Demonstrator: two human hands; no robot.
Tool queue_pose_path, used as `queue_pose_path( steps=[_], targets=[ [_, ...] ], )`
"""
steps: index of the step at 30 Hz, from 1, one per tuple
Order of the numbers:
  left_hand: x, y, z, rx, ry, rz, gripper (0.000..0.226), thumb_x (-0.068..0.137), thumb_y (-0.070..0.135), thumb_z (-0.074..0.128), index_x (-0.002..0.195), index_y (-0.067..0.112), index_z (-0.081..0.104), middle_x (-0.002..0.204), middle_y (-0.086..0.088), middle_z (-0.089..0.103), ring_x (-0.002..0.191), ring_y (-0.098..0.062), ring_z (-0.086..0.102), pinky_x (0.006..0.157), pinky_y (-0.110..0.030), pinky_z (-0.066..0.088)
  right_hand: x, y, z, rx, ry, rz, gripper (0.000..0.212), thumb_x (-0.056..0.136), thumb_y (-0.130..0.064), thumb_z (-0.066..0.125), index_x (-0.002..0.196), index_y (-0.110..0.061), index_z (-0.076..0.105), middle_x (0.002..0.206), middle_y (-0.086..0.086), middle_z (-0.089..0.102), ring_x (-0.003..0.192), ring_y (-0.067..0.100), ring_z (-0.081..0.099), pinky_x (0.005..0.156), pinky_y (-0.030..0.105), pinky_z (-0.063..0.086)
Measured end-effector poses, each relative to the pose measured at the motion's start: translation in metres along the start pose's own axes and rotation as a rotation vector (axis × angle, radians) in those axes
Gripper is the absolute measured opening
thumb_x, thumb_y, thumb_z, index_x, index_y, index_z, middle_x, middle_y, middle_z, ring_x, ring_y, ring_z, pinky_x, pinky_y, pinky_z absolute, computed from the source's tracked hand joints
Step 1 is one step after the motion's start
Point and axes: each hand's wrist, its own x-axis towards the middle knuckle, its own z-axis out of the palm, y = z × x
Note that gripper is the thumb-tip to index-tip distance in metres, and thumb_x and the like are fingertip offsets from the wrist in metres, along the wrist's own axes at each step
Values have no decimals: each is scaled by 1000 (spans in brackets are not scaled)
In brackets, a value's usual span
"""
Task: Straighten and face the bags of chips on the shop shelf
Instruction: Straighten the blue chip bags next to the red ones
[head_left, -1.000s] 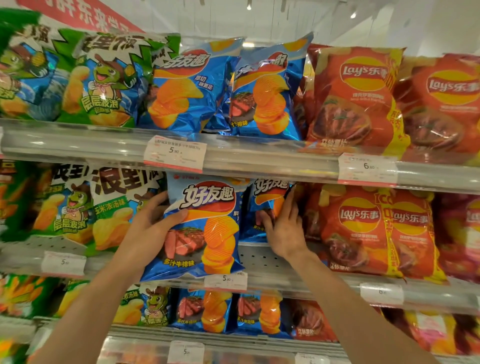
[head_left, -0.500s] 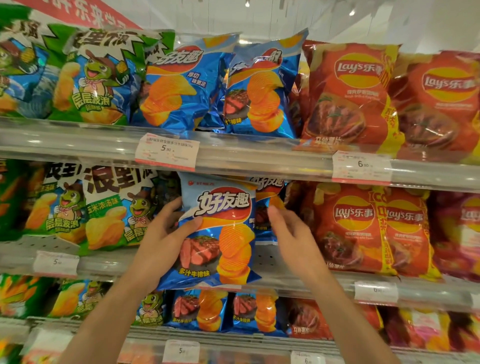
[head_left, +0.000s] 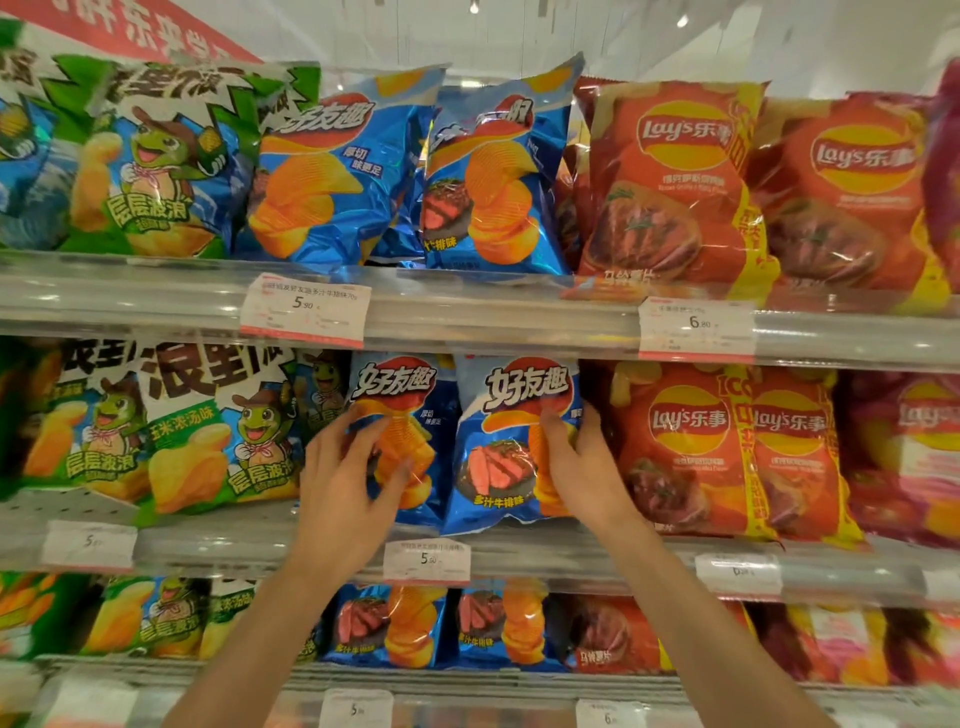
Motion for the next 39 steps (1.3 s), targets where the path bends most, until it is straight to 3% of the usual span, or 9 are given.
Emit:
queue_pose_path(
  steps=[5, 8, 16, 20, 25, 28, 31, 34, 39],
  targets=[
    [-7, -5, 11, 51, -33, 2, 67, 89, 60, 50, 147, 27, 44, 158, -5, 30, 142, -28, 29, 111, -50, 34, -27, 6, 14, -362, 212, -285, 78, 98, -65, 33, 159, -21, 11, 164, 9, 18, 149, 26, 23, 118, 42, 28],
    [-7, -5, 12, 63, -33, -6, 67, 90, 56, 52, 149, 26, 42, 159, -5, 29, 143, -26, 27, 113, -48, 32, -38, 17, 28, -535, 154, -374, 81, 96, -71, 28, 160, -26, 8, 168, 5, 4, 154, 24, 11, 119, 42, 26],
    [-8, -6, 13, 49, -32, 20, 65, 92, 47, 61, 150, 25, 41, 158, -6, 31, 141, -24, 25, 111, -45, 32, -29, 25, 30, -656, 122, -379, 84, 94, -77, 16, 160, -28, -1, 169, 5, 2, 155, 23, 7, 122, 45, 25],
    [-9, -10, 8, -40, -24, 33, 61, 90, 35, 70, 147, 26, 47, 158, -1, 32, 143, -18, 26, 113, -34, 26, -35, 21, 22, -524, 73, -343, 87, 90, -80, 23, 160, -31, 5, 169, -5, 0, 155, 14, 3, 124, 38, 18],
    [-16, -8, -7, -190, 69, 28, 42, 92, 28, 70, 133, 27, 58, 139, 12, 49, 129, -5, 39, 107, -30, 34, -55, 13, 4, -276, 96, -212, 68, 91, -59, 57, 151, -34, 37, 161, -9, 26, 148, 7, 25, 118, 29, 30],
    [-24, 0, -19, -337, 39, -27, 33, 94, 31, 65, 127, 28, 60, 122, 15, 59, 116, 0, 54, 97, -23, 44, -74, 14, -8, -180, 181, -142, 50, 92, -46, 63, 138, -31, 51, 135, -11, 53, 123, 3, 51, 93, 9, 43],
    [-32, 5, -31, -495, -80, -135, 30, 94, 29, 63, 123, 33, 59, 105, 24, 66, 101, 2, 62, 81, -12, 49, -90, 15, -16, -136, 251, -77, 30, 93, -40, 64, 121, -32, 60, 106, -19, 67, 98, 0, 63, 82, 25, 53],
    [-39, 4, -36, -588, -179, -185, 28, 94, 31, 61, 121, 36, 59, 104, 26, 67, 100, 2, 63, 81, -8, 48, -101, 14, -20, -96, 261, -7, 16, 95, -34, 62, 110, -31, 64, 94, -11, 71, 80, 4, 67, 63, 20, 52],
    [-42, 2, -39, -642, -232, -227, 28, 97, 23, 59, 123, 35, 59, 103, 22, 69, 99, 2, 65, 81, -13, 49, -114, 14, -22, -112, 263, 37, 13, 95, -38, 61, 104, -30, 68, 88, -5, 74, 73, 17, 71, 69, 42, 59]
  ],
)
